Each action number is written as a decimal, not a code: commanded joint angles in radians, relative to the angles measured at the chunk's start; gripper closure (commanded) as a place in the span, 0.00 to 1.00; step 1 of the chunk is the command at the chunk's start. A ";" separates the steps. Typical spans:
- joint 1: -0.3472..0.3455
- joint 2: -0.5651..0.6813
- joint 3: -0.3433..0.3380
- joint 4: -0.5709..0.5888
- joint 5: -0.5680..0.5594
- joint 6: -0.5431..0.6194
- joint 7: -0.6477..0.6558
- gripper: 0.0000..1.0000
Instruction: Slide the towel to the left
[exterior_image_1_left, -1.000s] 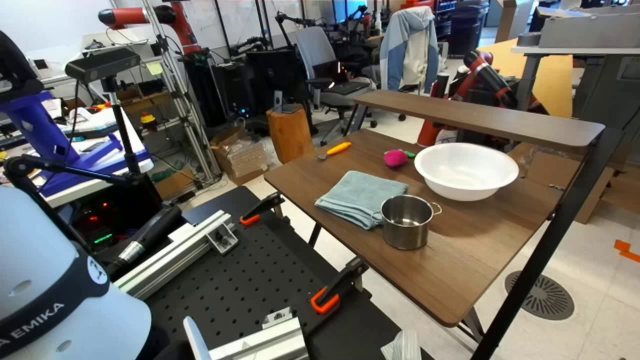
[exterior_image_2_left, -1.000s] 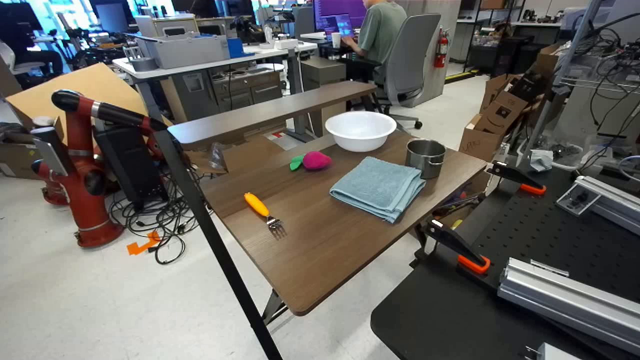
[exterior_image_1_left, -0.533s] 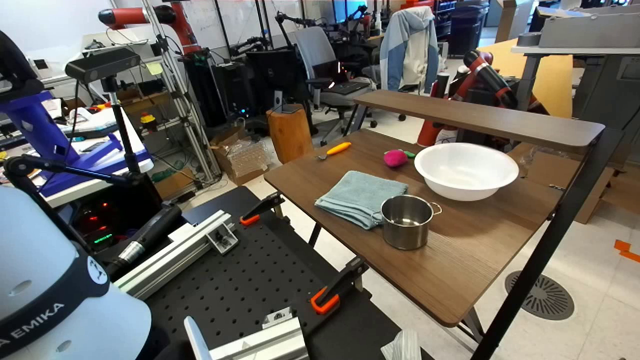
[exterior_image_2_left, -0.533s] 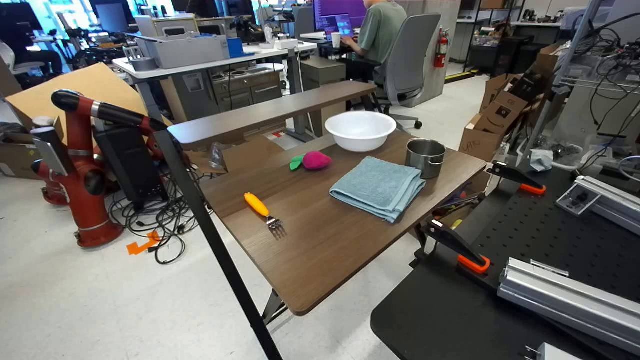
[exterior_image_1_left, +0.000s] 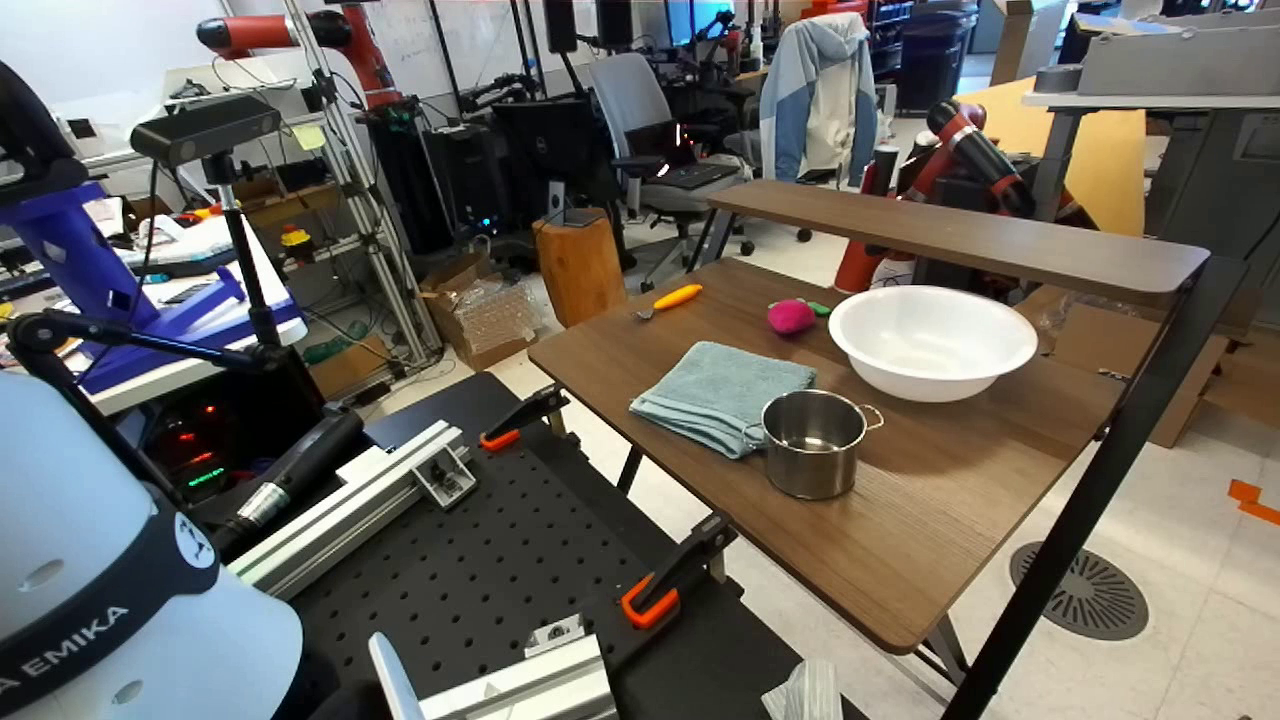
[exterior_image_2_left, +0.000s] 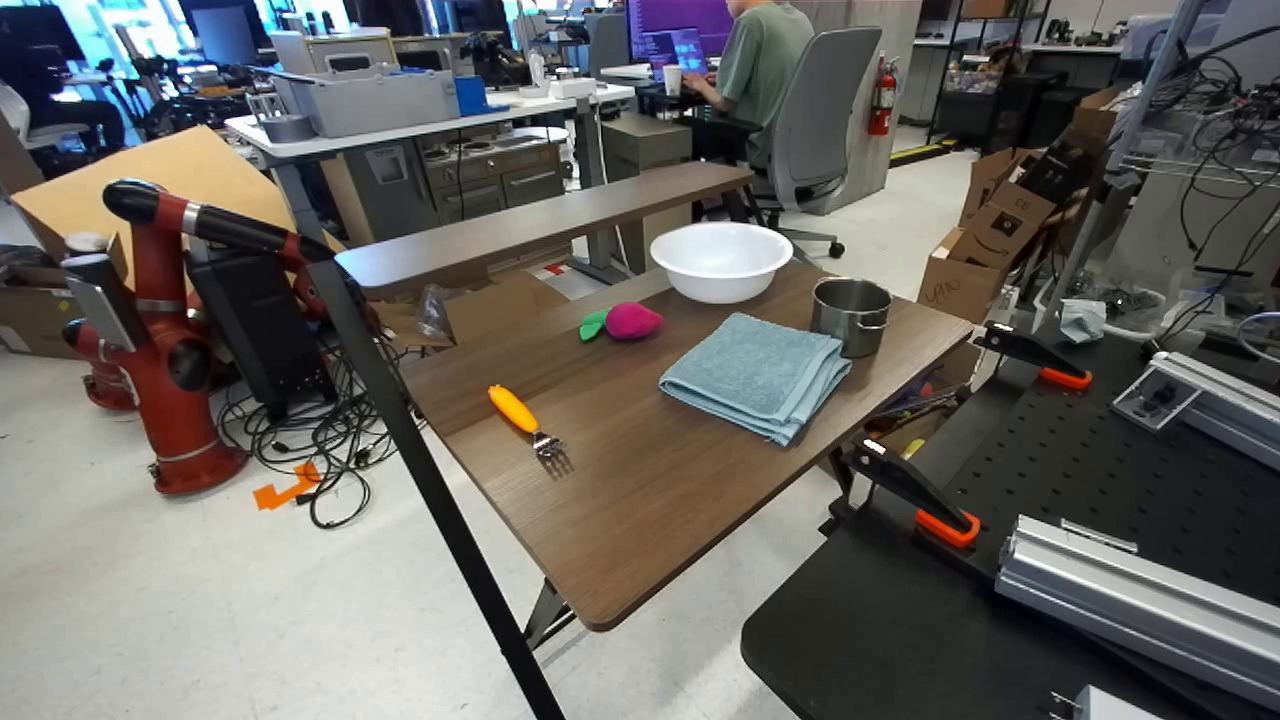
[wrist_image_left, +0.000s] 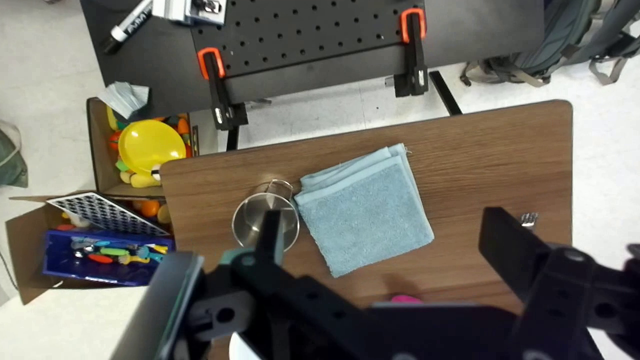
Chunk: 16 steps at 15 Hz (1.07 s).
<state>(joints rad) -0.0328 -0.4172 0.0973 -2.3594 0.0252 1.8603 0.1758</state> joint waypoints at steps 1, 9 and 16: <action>0.029 0.151 0.020 0.028 0.015 0.162 0.074 0.00; 0.072 0.517 0.016 0.142 0.013 0.438 0.097 0.00; 0.064 0.758 -0.035 0.306 0.017 0.439 0.067 0.00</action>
<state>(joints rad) 0.0170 0.2613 0.0910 -2.1229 0.0274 2.3066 0.2618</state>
